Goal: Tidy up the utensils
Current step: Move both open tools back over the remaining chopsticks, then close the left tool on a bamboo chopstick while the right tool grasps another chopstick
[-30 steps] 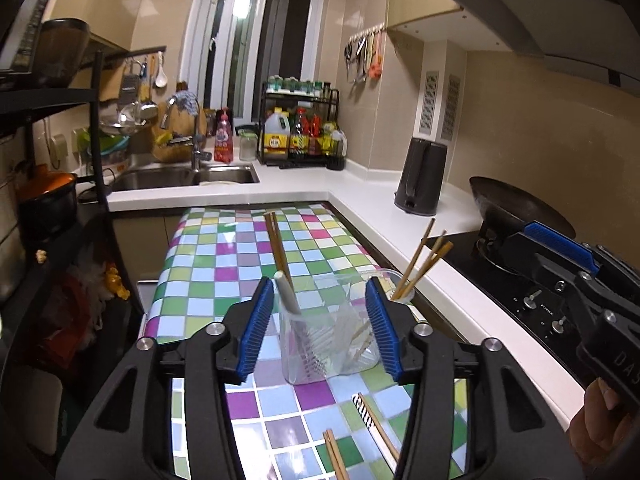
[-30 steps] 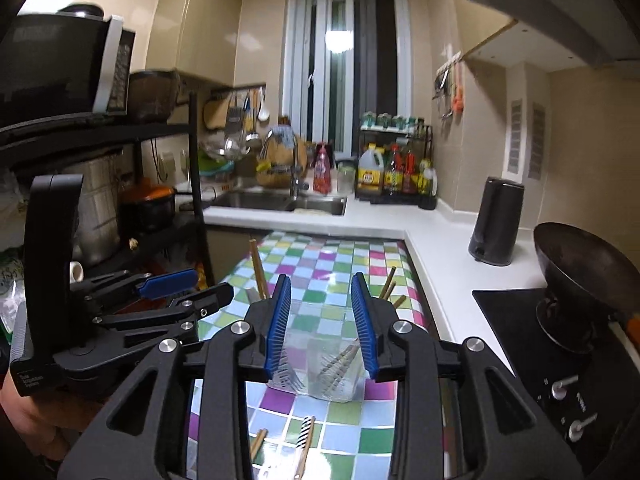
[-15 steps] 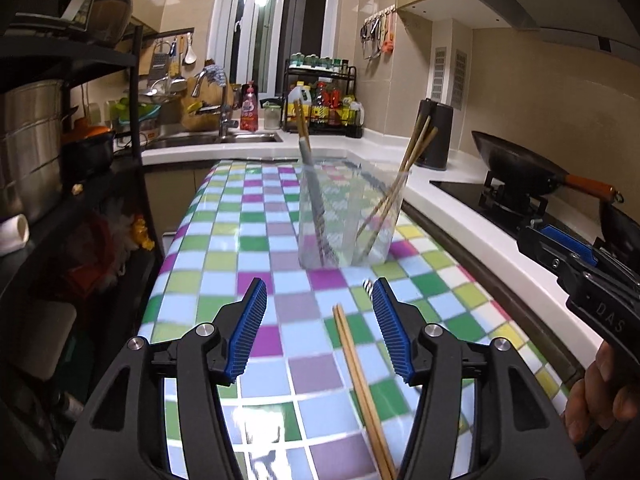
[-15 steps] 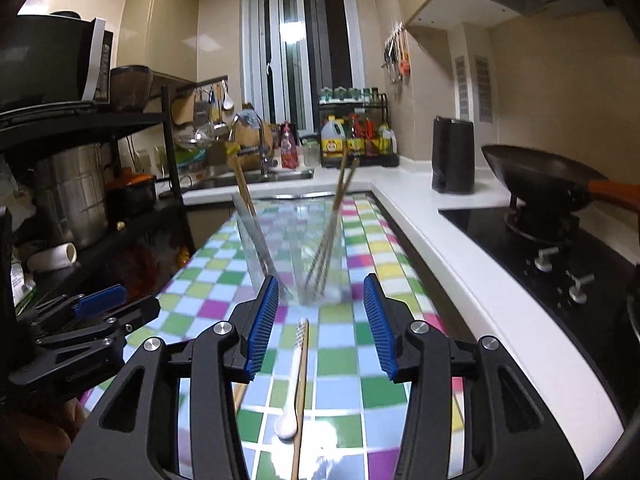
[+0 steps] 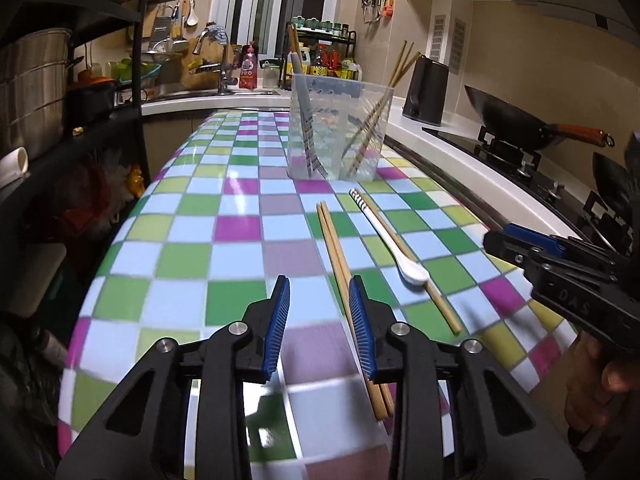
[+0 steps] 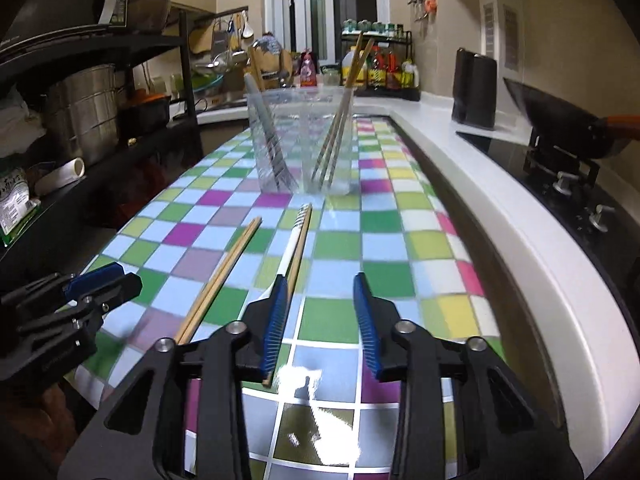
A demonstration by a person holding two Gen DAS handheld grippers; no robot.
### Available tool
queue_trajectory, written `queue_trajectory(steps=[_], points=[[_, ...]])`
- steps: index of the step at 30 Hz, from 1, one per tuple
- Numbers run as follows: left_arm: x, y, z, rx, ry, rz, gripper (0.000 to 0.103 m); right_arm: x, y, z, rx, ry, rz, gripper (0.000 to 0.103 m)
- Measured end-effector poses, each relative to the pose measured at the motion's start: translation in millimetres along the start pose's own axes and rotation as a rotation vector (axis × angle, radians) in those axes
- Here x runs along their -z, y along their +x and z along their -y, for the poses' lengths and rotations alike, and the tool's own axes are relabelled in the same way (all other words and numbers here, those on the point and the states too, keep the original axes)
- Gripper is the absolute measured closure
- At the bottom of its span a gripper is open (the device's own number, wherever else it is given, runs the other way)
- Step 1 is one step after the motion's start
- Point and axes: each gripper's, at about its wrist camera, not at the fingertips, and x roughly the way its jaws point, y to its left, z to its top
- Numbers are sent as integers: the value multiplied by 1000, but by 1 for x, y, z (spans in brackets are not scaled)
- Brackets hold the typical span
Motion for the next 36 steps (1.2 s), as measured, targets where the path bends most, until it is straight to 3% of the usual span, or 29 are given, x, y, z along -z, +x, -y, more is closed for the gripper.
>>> queue_trajectory(steps=[6, 13, 17, 22, 27, 36], points=[[25, 4, 6, 10, -6, -38, 84, 18, 21, -12, -56, -4, -112, 72], [28, 8, 20, 34, 33, -58, 86, 29, 35, -16, -81, 18, -186, 72], [31, 12, 22, 17, 37, -83, 88, 31, 39, -13, -59, 28, -198, 77], [33, 14, 25, 13, 52, -96, 90, 31, 40, -10, -40, 37, -200, 96], [30, 20, 22, -15, 50, -102, 96, 29, 40, 0, 6, 68, -195, 97], [21, 29, 11, -52, 34, -104, 96, 26, 44, 11, 44, 87, -195, 96]])
